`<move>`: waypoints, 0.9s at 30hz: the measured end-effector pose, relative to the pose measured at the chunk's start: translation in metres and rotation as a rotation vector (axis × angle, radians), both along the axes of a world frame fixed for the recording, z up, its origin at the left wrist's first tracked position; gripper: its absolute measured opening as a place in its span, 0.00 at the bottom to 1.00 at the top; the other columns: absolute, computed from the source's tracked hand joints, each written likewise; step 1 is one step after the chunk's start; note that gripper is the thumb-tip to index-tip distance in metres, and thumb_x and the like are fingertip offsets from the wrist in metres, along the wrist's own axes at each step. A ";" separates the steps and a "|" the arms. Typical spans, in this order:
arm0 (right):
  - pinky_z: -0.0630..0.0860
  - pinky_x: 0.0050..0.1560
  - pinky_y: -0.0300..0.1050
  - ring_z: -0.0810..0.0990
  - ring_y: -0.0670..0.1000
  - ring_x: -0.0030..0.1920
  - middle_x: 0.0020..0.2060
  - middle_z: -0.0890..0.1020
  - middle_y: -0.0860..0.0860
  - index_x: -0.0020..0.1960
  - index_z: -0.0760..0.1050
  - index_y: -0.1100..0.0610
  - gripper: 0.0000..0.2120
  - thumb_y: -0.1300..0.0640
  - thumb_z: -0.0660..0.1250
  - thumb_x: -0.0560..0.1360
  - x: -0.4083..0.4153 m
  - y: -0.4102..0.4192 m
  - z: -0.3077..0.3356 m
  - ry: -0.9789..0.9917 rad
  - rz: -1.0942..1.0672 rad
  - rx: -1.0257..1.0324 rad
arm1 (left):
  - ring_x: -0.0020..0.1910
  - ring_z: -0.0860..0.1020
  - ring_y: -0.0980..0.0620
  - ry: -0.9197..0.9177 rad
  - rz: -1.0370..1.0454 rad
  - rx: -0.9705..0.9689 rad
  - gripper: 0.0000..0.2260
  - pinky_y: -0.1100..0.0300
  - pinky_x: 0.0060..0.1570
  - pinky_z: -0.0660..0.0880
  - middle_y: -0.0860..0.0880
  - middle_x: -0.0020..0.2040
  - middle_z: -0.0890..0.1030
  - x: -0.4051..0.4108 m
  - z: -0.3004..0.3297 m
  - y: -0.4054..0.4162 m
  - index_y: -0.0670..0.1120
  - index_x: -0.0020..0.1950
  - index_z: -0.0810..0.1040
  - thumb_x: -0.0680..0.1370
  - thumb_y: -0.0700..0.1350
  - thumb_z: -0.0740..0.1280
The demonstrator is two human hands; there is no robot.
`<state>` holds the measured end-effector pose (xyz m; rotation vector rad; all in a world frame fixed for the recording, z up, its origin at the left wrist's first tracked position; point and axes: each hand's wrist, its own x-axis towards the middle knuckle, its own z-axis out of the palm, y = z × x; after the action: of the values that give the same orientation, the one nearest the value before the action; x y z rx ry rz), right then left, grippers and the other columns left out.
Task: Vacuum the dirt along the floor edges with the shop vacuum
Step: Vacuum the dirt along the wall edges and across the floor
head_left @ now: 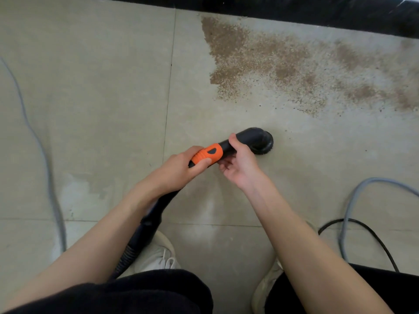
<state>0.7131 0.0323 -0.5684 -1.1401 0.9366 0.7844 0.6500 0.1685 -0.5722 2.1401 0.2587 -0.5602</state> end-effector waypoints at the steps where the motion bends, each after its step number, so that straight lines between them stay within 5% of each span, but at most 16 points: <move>1: 0.68 0.36 0.38 0.77 0.49 0.36 0.37 0.79 0.53 0.45 0.72 0.57 0.12 0.48 0.62 0.80 -0.002 0.009 0.001 -0.003 0.072 0.017 | 0.46 0.75 0.50 0.009 0.039 -0.010 0.16 0.63 0.44 0.67 0.49 0.49 0.79 -0.005 0.001 0.010 0.50 0.65 0.72 0.79 0.53 0.61; 7: 0.64 0.34 0.39 0.80 0.49 0.37 0.39 0.81 0.52 0.45 0.72 0.55 0.10 0.49 0.60 0.81 -0.012 0.076 0.003 -0.031 0.418 0.117 | 0.42 0.76 0.55 -0.016 0.267 0.032 0.13 0.64 0.43 0.70 0.54 0.44 0.78 -0.040 0.005 0.071 0.50 0.62 0.75 0.79 0.51 0.61; 12: 0.67 0.36 0.39 0.80 0.55 0.48 0.54 0.81 0.60 0.54 0.73 0.58 0.11 0.52 0.57 0.82 0.003 0.105 0.016 -0.148 0.556 0.090 | 0.39 0.74 0.55 -0.096 0.386 0.032 0.13 0.60 0.41 0.68 0.56 0.40 0.75 -0.021 0.011 0.090 0.47 0.61 0.74 0.80 0.51 0.60; 14: 0.67 0.35 0.39 0.80 0.53 0.43 0.47 0.81 0.58 0.56 0.74 0.61 0.13 0.52 0.57 0.82 0.009 0.105 0.020 -0.210 0.624 0.032 | 0.41 0.73 0.53 -0.124 0.443 0.029 0.13 0.59 0.41 0.68 0.54 0.40 0.75 -0.004 0.015 0.090 0.46 0.60 0.74 0.80 0.51 0.60; 18: 0.70 0.34 0.38 0.78 0.48 0.34 0.36 0.80 0.52 0.41 0.73 0.56 0.13 0.54 0.57 0.82 0.021 0.096 0.026 -0.378 0.766 -0.104 | 0.37 0.73 0.51 -0.200 0.575 -0.035 0.12 0.58 0.39 0.69 0.50 0.38 0.75 0.044 0.041 0.089 0.46 0.52 0.75 0.80 0.54 0.59; 21: 0.74 0.40 0.40 0.79 0.50 0.36 0.37 0.80 0.54 0.44 0.74 0.59 0.13 0.53 0.58 0.82 0.027 0.091 0.045 -0.398 0.802 0.057 | 0.31 0.70 0.53 -0.219 0.658 -0.166 0.13 0.60 0.32 0.67 0.49 0.34 0.73 0.084 0.072 0.093 0.47 0.40 0.72 0.80 0.53 0.58; 27: 0.71 0.65 0.51 0.78 0.53 0.52 0.48 0.80 0.54 0.53 0.76 0.55 0.17 0.43 0.58 0.80 0.031 0.100 0.097 -0.365 0.810 0.483 | 0.29 0.71 0.53 -0.251 0.867 -0.308 0.16 0.63 0.29 0.68 0.48 0.33 0.72 0.139 0.132 0.098 0.44 0.38 0.71 0.78 0.55 0.62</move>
<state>0.7439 0.1322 -0.4713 -1.1622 -0.0700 1.3050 0.7892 0.2660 -0.4405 1.5696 0.8379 0.1661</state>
